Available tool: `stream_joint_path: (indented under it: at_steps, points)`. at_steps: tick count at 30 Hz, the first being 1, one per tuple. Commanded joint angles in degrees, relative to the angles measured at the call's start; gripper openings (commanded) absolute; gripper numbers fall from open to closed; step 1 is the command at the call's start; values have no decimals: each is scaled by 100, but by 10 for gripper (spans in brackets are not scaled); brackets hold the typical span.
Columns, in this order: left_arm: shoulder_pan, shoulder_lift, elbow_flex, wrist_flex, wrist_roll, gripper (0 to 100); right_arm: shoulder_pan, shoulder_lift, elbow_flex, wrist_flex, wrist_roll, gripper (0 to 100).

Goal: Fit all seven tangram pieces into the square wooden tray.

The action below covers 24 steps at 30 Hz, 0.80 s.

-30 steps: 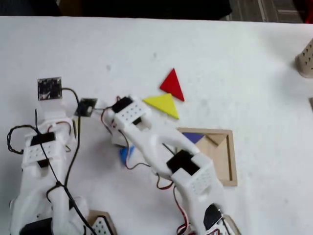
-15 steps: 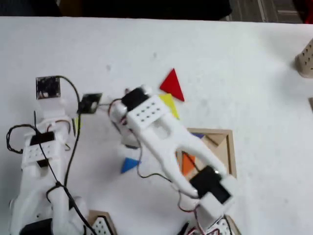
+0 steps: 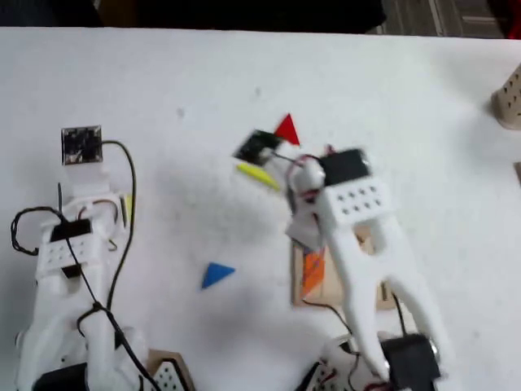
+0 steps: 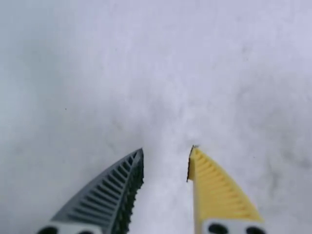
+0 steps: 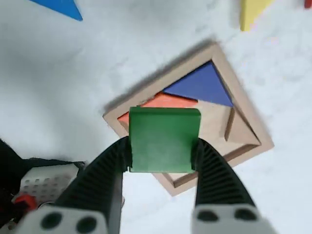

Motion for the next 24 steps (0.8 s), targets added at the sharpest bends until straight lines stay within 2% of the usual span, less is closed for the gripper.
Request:
stream_joint_path:
  at_steps: [1,5,12,20,24]
  points:
    - [31,-4,-44,-141,-62,181,611,-778,659,-382,-220,31]
    - [31,-4,-44,-141,-62,181,1156,-1174,1767,-1130,-281,31]
    - [31,-4,-44,-123,-62,181,1297,-1235,3367,-2527,-299,35]
    - [31,-4,-44,-105,-62,181,1393,-1235,3578,-3152,-299,35]
    - [31,-4,-44,-105,-62,181,1684,-1226,3578,-3415,-255,35]
